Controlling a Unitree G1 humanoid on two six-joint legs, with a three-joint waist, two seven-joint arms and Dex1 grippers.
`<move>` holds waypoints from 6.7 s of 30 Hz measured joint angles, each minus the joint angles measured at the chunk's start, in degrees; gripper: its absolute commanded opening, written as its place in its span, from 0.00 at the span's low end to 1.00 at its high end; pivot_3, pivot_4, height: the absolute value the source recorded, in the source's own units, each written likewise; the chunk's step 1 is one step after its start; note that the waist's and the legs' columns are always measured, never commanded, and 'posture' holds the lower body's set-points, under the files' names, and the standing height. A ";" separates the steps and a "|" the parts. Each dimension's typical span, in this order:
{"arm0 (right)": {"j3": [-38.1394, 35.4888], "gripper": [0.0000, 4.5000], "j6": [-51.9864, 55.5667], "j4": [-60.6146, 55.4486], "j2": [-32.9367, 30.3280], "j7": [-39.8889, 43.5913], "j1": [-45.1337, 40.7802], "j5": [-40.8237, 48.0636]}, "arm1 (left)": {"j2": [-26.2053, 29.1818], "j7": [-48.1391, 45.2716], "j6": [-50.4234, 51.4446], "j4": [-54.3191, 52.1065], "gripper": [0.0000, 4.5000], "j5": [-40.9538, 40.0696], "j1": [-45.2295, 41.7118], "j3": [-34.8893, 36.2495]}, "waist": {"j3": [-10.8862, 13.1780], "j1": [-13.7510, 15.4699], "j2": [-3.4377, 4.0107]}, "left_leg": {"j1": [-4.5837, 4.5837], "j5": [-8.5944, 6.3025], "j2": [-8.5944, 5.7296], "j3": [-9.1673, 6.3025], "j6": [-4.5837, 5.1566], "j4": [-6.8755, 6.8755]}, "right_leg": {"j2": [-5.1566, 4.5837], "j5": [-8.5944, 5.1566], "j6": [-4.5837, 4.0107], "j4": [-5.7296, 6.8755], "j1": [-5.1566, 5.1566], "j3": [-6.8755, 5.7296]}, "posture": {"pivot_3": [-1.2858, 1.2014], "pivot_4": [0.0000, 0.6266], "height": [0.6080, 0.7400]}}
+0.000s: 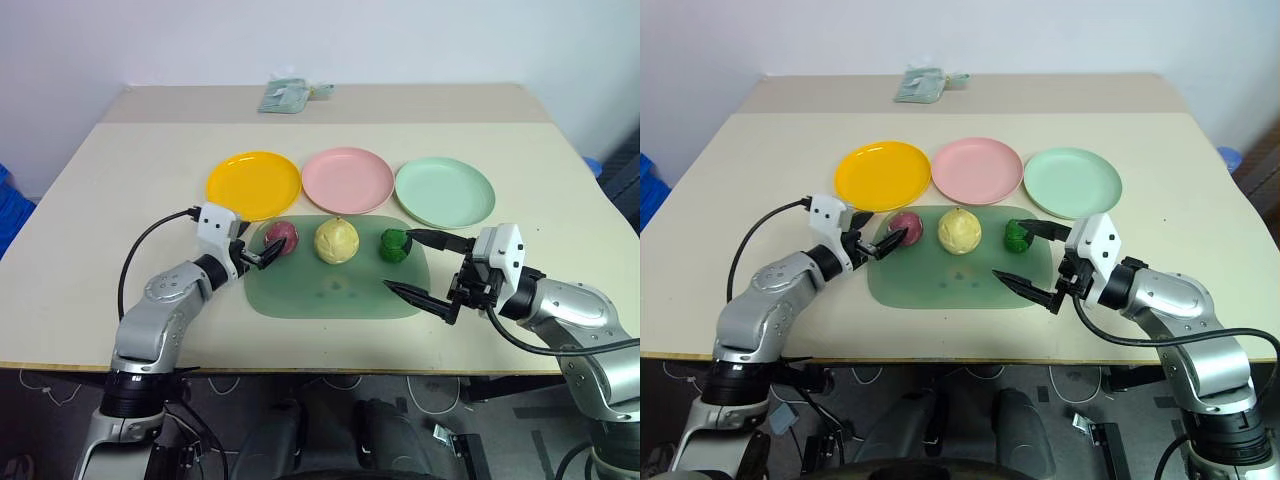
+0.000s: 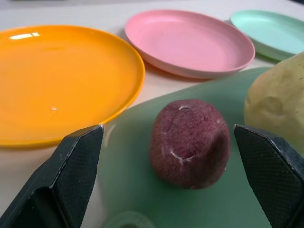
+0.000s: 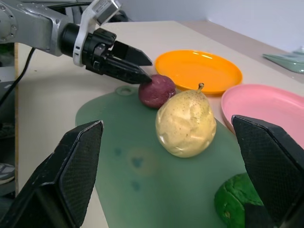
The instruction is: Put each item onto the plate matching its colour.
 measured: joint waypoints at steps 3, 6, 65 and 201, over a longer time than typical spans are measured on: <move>0.13 1.00 0.11 -0.45 0.11 -1.27 -0.07 0.00 | -1.15 0.32 0.02 2.93 0.82 1.61 -1.62 -1.95 | 0.00 0.01 0.00 | 0.00 0.00 -0.01 0.00 0.00 0.01 | 0.00 0.00 0.00 0.00 0.00 0.00 | 0.52 0.24 1.00; 0.13 1.00 0.65 -1.23 0.12 -2.48 -0.23 0.02 | -1.95 0.51 -0.12 4.76 0.47 2.75 -3.21 -2.25 | 0.00 0.00 -0.01 | 0.00 0.00 -0.01 0.00 0.00 0.00 | 0.00 0.00 0.00 0.00 0.00 0.00 | 0.52 0.24 1.00; -1.98 1.00 -4.90 1.22 6.65 -15.11 0.09 -6.76 | -2.68 -29.90 -0.01 14.63 0.99 -1.37 -25.06 -6.49 | 0.12 -0.13 -0.24 | 0.00 0.05 -0.14 0.02 0.01 0.09 | -0.01 0.13 0.11 0.17 -0.06 0.12 | 0.52 0.24 1.00; -1.88 0.99 -33.84 85.71 7.00 -27.33 -47.59 -28.94 | -13.21 -15.46 -36.40 35.22 1.00 8.13 -19.87 -2.75 | 0.18 -1.93 0.03 | 0.09 0.18 -0.07 0.53 -0.18 -0.06 | 0.02 0.19 0.08 0.19 -0.17 0.44 | 0.52 0.24 1.00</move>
